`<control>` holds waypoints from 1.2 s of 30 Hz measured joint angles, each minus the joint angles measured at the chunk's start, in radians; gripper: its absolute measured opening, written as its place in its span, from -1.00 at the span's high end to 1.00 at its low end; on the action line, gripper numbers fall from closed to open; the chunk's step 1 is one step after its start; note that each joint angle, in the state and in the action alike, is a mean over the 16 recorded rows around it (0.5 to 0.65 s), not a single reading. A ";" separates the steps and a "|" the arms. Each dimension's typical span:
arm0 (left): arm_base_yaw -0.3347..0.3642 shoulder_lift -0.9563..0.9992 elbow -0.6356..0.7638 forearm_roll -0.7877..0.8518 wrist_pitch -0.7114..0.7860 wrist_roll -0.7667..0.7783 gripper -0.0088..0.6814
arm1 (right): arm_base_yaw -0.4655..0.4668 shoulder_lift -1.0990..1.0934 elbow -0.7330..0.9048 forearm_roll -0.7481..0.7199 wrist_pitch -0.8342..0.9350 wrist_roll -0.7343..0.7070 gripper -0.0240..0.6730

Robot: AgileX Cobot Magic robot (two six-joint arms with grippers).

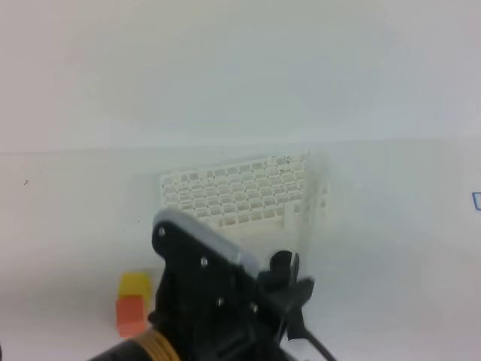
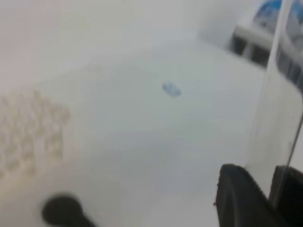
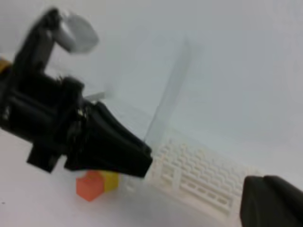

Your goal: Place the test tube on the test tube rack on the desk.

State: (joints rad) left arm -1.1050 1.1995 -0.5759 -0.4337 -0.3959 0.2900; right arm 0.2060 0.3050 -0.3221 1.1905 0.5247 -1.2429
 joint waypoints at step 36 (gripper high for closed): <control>-0.025 0.190 0.300 0.591 -0.736 -0.492 0.96 | 0.141 0.671 -0.217 0.490 0.403 -0.682 0.51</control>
State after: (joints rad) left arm -1.1303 1.3893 -0.2759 0.1575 -1.1323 -0.2018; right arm 0.3474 0.9755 -0.5396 1.6805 0.9275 -1.9245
